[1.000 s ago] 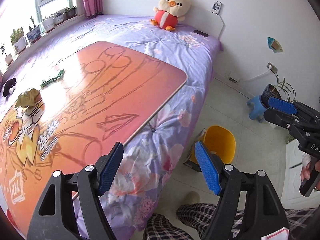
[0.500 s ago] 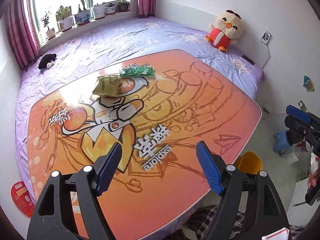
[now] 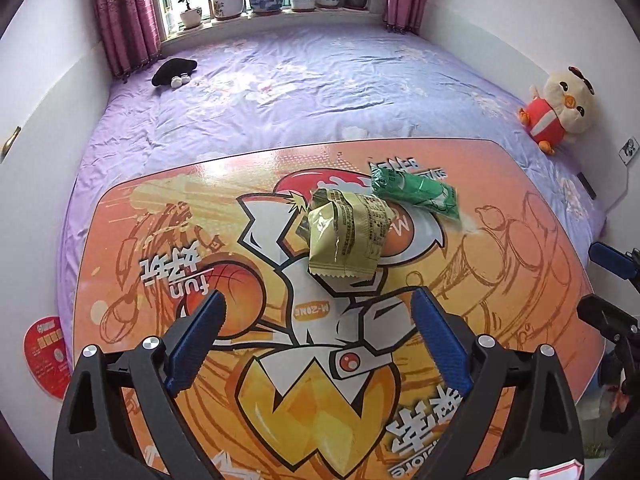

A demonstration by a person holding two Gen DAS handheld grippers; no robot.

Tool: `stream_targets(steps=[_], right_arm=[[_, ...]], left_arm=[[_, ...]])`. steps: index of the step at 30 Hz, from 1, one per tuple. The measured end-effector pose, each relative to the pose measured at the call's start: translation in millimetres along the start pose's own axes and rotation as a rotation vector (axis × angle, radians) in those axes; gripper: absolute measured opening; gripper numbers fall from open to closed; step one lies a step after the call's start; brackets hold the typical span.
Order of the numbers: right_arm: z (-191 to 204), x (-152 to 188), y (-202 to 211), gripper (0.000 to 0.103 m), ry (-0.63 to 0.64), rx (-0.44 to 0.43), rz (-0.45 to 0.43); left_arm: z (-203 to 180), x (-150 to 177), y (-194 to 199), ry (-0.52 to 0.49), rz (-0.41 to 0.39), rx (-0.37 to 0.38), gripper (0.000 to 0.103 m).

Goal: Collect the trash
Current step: 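Move both tools back toward the orange table, then grasp the khaki snack packet with the left tool while the right tool grasps the green packet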

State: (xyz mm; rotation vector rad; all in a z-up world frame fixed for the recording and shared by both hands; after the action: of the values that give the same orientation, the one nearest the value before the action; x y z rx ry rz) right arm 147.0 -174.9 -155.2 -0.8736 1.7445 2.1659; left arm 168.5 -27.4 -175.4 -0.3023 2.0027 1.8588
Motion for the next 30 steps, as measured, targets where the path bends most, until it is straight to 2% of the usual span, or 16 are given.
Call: stream_targets(steps=[10, 18, 22, 24, 27, 30], right_arm=[[1.5, -60.9, -89.6, 0.077, 0.226, -0.16, 0.148], [13.8, -74.4, -132.6, 0.076, 0.377, -0.188, 0.226], [14.7, -75.3, -136.8, 0.065, 0.396, -0.198, 0.211], [14.1, -76.4, -135.2, 0.052, 0.387, -0.2, 0.203], [14.0, -78.3, -136.0, 0.037, 0.374, -0.202, 0.198], [14.1, -78.0, -135.0, 0.034, 0.364, -0.2, 0.195]], left_arm=[[-1.1, -32.6, -44.6, 0.015, 0.062, -0.071, 0.085], [5.8, -47.2, -48.2, 0.066, 0.061, -0.095, 0.083], [3.8, -49.2, -50.2, 0.066, 0.065, -0.105, 0.079], [3.2, -48.3, -53.0, 0.064, 0.074, -0.097, 0.07], [0.5, -46.6, -51.1, 0.049, 0.063, -0.1, 0.063], [1.1, -46.0, -48.5, 0.045, 0.062, -0.091, 0.05]])
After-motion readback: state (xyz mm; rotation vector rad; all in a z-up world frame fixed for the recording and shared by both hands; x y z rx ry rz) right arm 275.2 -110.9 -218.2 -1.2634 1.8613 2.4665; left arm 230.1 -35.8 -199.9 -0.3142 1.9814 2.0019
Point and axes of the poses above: each gripper's, at about its wrist camera, not at the fingertips, and y roughly against the way its jaws point, z to its left, x to its underside, the point moved 7 cm from there along -y, roughly the way its jaws point, and after that the axes turned 5 degrees about z, right-handed, at the moved point
